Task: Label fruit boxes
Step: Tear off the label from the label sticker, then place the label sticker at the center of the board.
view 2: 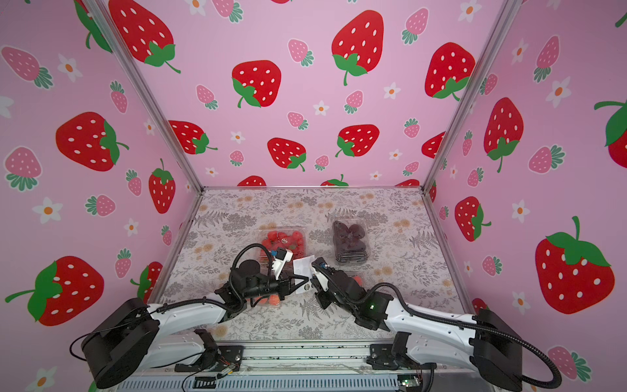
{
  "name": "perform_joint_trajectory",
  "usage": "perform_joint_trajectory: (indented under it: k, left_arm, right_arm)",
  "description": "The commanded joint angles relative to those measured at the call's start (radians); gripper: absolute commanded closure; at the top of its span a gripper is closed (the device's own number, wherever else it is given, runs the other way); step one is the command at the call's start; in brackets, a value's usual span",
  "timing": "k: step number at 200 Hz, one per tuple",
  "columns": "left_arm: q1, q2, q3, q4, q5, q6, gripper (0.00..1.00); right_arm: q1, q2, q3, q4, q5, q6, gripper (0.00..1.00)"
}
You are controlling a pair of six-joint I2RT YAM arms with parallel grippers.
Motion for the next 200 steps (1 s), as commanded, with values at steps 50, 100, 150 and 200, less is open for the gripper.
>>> perform_joint_trajectory:
  k: [50,100,150,200]
  left_arm:
    - [-0.001,0.001,0.006,0.036,0.006,0.017,1.0]
    - [0.0,-0.002,0.012,0.014,-0.011,0.015,1.0]
    - [-0.118,0.042,0.184,-0.399,-0.313,-0.035,1.0]
    - [-0.166,0.172,0.303,-0.569,-0.352,-0.074,0.98]
  right_arm:
    - [-0.046,-0.06,-0.03,-0.007,0.03,0.033,1.0]
    - [-0.054,-0.125,-0.049,-0.042,0.022,0.028,1.0]
    - [-0.11,-0.131,-0.026,-0.106,0.074,0.0,1.0]
    - [-0.254,-0.132,-0.016,-0.123,0.014,-0.009,1.0]
